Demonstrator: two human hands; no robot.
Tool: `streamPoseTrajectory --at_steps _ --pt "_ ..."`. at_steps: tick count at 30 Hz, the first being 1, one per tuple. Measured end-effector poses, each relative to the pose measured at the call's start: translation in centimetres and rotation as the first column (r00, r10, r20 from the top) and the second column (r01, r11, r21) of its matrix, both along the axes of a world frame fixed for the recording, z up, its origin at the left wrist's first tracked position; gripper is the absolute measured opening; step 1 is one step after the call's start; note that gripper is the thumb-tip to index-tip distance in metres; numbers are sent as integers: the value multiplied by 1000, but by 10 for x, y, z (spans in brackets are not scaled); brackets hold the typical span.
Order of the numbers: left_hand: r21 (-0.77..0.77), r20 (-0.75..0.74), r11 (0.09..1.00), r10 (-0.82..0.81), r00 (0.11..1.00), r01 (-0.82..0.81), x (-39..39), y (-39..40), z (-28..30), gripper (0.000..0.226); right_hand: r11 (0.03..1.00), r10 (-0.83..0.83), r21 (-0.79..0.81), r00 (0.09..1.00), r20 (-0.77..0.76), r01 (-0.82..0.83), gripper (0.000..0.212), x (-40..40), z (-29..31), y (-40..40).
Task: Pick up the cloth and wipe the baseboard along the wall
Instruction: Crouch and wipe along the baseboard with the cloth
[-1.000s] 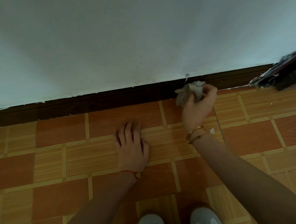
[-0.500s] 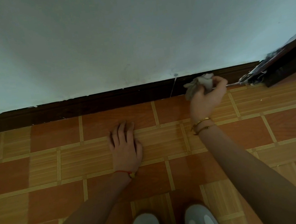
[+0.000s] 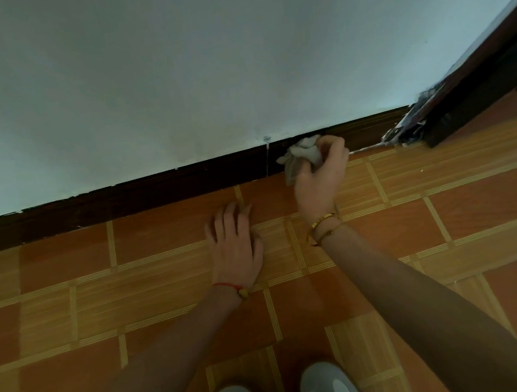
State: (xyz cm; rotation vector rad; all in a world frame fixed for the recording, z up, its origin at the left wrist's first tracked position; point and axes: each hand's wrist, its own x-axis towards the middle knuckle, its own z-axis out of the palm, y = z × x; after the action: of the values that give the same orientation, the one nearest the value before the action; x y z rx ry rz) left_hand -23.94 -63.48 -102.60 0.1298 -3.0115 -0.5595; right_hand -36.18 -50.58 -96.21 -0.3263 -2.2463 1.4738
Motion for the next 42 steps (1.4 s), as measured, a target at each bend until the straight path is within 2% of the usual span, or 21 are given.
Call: streamPoseTrajectory --at_steps 4,8,11,14,16,20,23,25,30,37,40,42 --pt "-33 58 999 -9 998 11 -8 9 -6 56 985 -168 -37 986 -2 168 33 -29 -1 50" --pt "-67 49 998 -7 999 11 -7 11 -11 55 950 -310 -41 951 17 310 41 -52 6 94" --pt "-86 49 996 -10 999 14 -6 10 -12 55 962 -273 3 962 3 273 39 -47 3 89" --pt "-93 33 996 -10 999 13 -6 10 -11 55 998 -64 -20 998 1 64 37 -31 -8 63" --pt "-94 20 996 -9 1000 11 -5 10 -11 55 1000 10 -22 1000 26 -10 34 -23 -10 53" --pt "-86 5 996 -11 1000 11 -5 10 -10 55 999 -30 -17 1000 -6 30 33 -26 -5 64" --pt "-96 -5 995 -10 1000 9 -5 10 -11 55 979 -186 -66 980 74 191 37 -46 -10 96" --pt "-96 -11 995 -7 1000 6 -5 10 -11 55 966 -254 -31 961 106 258 37 -55 -12 117" --pt "-97 3 995 0 1000 0 -6 12 -11 55 980 -197 50 966 165 191 41 -50 -17 112" --pt "-115 -21 993 -3 1000 0 -6 12 -11 54 992 94 59 977 191 -107 35 -6 -26 31" --pt "-108 -30 994 -8 1000 5 -6 11 -11 54 975 190 88 969 160 -206 36 -2 -28 29" --pt "-96 -31 995 -9 999 6 -6 10 -11 54 966 187 148 970 157 -210 36 -4 -26 44"
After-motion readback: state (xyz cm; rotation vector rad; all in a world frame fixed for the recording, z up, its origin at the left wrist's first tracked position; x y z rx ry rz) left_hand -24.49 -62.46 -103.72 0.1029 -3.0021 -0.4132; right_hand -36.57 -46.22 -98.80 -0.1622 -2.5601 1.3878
